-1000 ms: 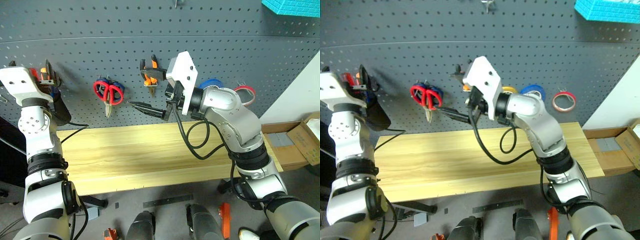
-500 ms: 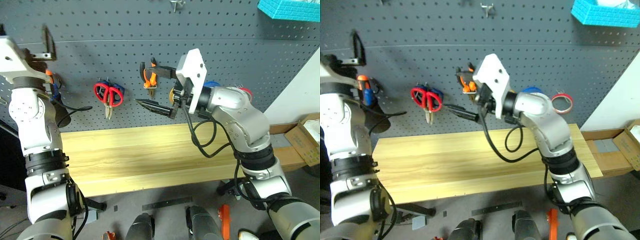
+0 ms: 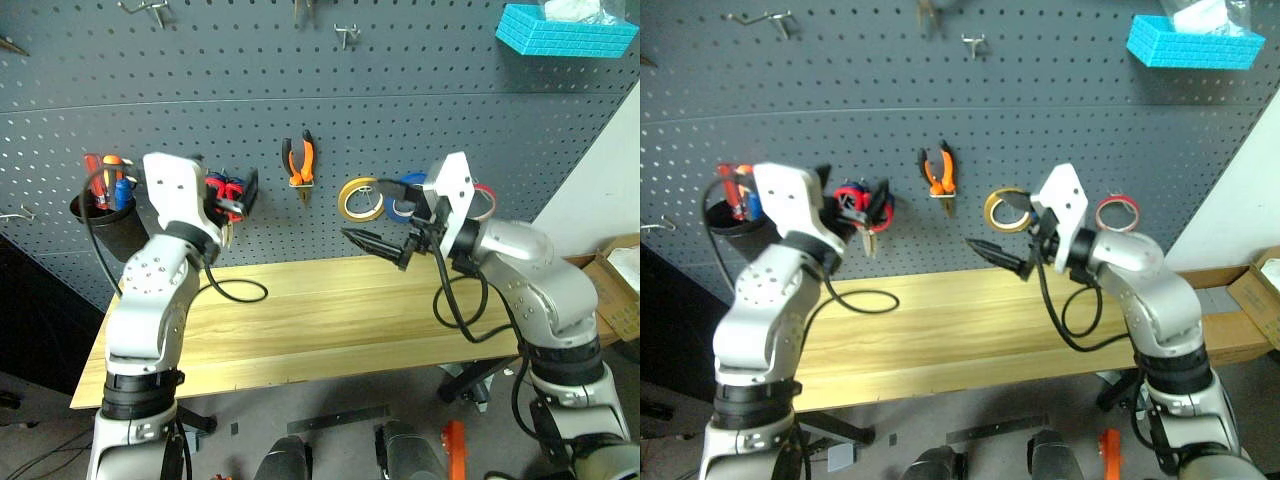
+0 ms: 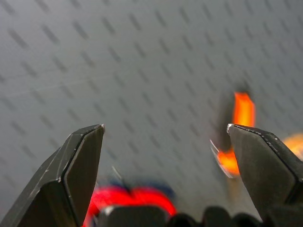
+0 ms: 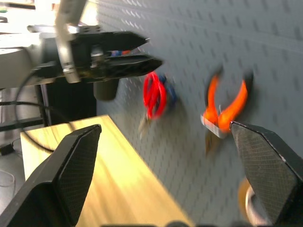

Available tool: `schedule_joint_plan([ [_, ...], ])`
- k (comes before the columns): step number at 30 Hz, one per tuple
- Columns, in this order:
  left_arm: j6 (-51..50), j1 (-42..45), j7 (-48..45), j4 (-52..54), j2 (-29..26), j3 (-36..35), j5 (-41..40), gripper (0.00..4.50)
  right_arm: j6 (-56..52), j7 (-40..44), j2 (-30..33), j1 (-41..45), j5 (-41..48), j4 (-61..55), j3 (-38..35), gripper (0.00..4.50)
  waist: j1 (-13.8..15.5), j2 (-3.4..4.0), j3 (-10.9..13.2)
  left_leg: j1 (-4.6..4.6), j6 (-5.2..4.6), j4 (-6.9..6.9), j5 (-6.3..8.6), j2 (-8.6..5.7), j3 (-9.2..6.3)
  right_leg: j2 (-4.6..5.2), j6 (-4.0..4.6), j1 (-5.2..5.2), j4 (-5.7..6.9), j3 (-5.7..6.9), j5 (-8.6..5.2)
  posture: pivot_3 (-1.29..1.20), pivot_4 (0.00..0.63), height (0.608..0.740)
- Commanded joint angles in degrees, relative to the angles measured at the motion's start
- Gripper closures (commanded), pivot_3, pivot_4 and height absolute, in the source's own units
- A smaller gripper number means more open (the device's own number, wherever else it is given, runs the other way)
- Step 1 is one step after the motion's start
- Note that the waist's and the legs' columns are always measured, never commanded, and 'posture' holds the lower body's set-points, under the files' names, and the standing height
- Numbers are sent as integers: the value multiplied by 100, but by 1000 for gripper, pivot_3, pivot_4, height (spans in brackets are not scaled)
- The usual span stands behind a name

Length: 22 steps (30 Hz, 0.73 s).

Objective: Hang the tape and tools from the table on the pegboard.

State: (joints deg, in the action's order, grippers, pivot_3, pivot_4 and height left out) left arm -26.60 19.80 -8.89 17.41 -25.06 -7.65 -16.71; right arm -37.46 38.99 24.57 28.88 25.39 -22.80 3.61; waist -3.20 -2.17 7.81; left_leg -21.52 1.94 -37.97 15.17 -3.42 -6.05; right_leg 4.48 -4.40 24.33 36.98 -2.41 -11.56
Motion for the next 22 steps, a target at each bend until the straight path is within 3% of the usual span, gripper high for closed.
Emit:
schedule_joint_plan([
  [1,-66,-328,-94,186,55,8,60,22,289,-280,-15,-469,-170,-260,-108,0,15,3,-5,20,0,1,1,2,2,-4,0,-23,-3,-1,-1,-4,52,740],
  [6,278,-1235,-108,-219,376,90,289,22,1543,-984,-291,-1534,-1073,547,-114,0,42,12,-108,80,-1,5,2,8,6,-12,-3,-93,-24,1,-5,-13,39,740],
  [12,998,-2021,-158,-976,661,248,674,22,3237,-1994,-567,-2064,-2113,2005,-274,0,66,30,-168,119,-1,1,1,11,17,-14,-20,-125,-17,-7,-27,-13,30,740],
  [22,1663,-2204,279,-1796,1007,15,1036,22,4183,-2324,-932,-2218,-2338,3129,-289,0,104,67,-282,129,-1,4,1,19,19,-21,-9,-129,-13,-10,-35,2,19,740],
])
